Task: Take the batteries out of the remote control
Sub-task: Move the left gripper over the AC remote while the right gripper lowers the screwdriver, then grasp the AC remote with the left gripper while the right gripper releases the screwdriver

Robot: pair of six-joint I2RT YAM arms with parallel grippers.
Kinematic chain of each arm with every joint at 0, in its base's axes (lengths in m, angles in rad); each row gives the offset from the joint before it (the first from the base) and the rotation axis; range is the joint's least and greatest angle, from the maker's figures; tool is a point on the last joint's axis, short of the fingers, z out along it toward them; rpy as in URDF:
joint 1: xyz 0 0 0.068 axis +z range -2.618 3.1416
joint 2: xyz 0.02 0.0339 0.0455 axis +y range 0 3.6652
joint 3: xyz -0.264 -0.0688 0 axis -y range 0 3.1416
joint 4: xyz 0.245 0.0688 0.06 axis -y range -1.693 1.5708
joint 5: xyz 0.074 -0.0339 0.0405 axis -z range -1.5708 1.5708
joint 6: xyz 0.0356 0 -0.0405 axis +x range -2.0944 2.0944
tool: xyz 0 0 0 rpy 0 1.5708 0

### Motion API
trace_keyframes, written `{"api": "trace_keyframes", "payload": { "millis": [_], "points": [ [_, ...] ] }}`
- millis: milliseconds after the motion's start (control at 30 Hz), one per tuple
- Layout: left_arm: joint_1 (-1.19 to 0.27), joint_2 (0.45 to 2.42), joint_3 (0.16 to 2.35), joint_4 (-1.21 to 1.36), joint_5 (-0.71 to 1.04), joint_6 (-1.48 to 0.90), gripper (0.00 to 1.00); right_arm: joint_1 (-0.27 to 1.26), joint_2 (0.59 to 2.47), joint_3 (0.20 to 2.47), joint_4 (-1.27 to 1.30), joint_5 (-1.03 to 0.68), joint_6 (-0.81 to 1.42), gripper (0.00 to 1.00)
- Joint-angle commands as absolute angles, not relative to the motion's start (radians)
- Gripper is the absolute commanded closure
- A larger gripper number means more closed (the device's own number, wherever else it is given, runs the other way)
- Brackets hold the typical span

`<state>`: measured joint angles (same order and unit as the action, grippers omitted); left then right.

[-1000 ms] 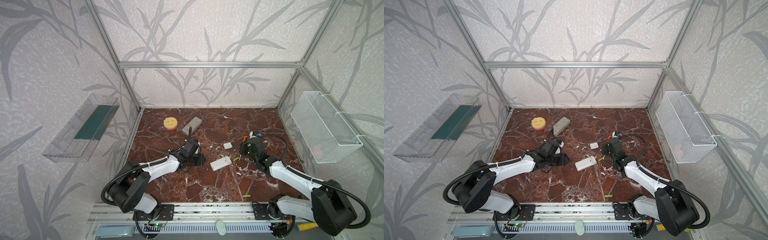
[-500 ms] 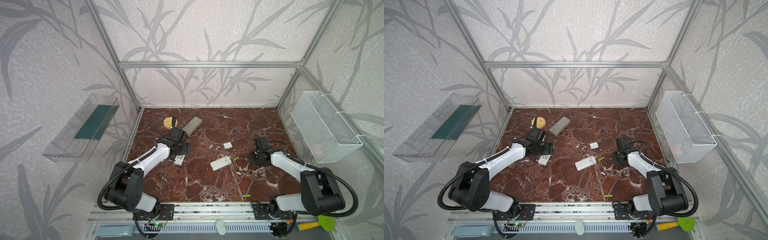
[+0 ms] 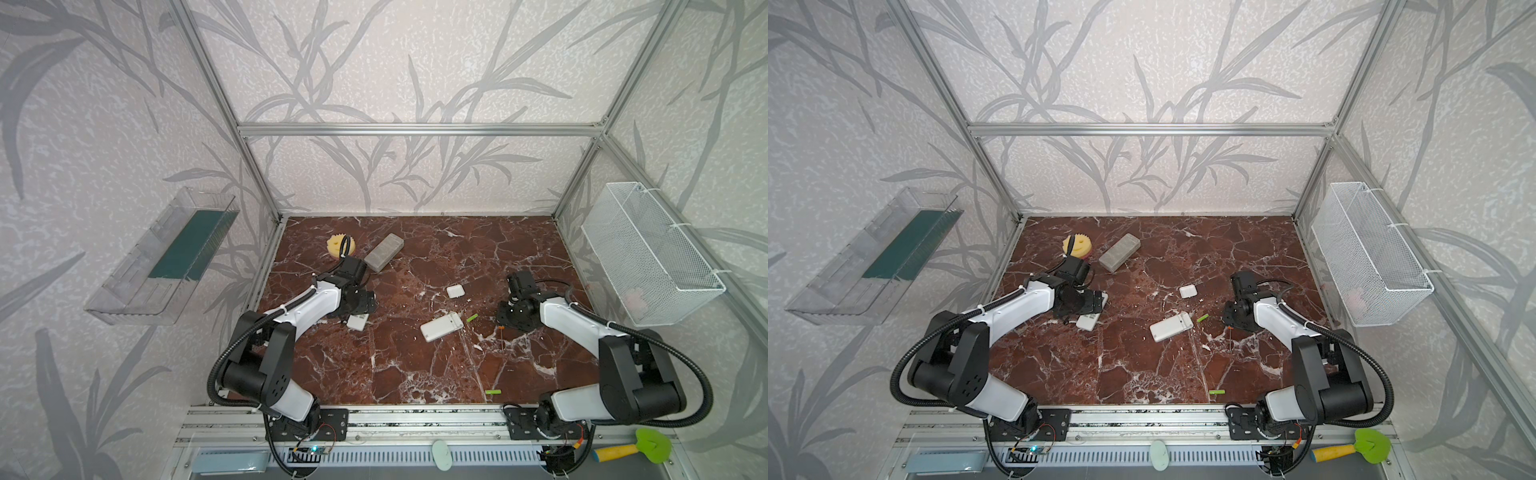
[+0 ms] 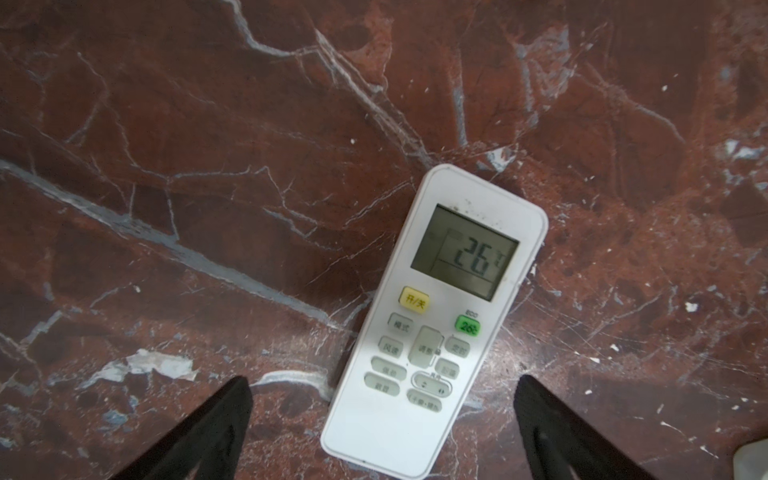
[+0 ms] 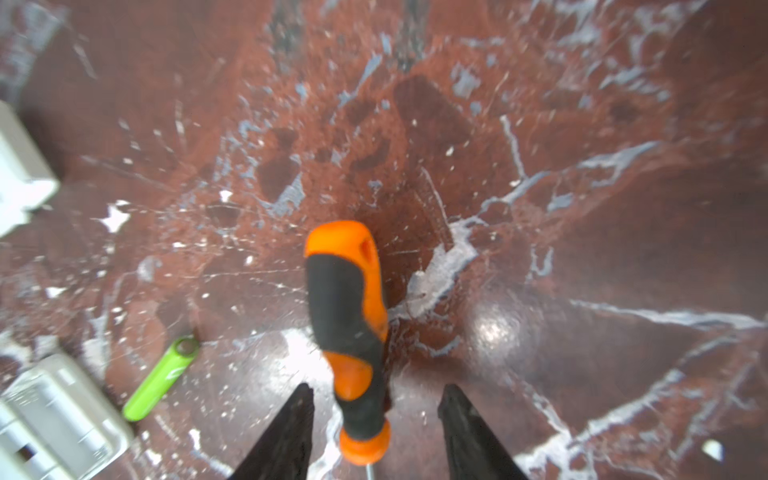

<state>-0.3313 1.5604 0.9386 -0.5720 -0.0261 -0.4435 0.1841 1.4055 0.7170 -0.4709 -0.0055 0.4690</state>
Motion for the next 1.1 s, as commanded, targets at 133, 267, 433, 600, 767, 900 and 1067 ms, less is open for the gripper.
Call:
{"api": "trace_keyframes", "payload": {
  "millis": [133,267,433,600,767,900,1067],
  "points": [
    [-0.327,1.66,1.016,-0.579,0.035,-0.408,0.02,0.183,1.257,0.733,-0.547,-0.009,0.442,0.47],
    [-0.327,1.707,1.034,-0.572,0.043,-0.419,0.03,0.189,1.188,0.732,-0.539,-0.048,0.443,0.47],
    [-0.328,1.751,1.046,-0.547,0.037,-0.447,0.12,0.252,1.118,0.724,-0.512,-0.064,0.475,0.47],
    [-0.33,1.768,1.039,-0.532,0.014,-0.474,0.31,0.375,1.089,0.715,-0.455,-0.058,0.531,0.48],
    [-0.336,1.714,1.007,-0.511,0.018,-0.494,0.52,0.538,1.071,0.686,-0.31,-0.045,0.613,0.5],
    [-0.337,1.641,0.982,-0.486,0.076,-0.517,0.58,0.688,1.1,0.643,-0.087,-0.042,0.673,0.51],
    [-0.355,1.544,0.961,-0.451,0.171,-0.59,0.61,0.791,1.252,0.634,0.206,-0.122,0.746,0.52]
  ]
}}
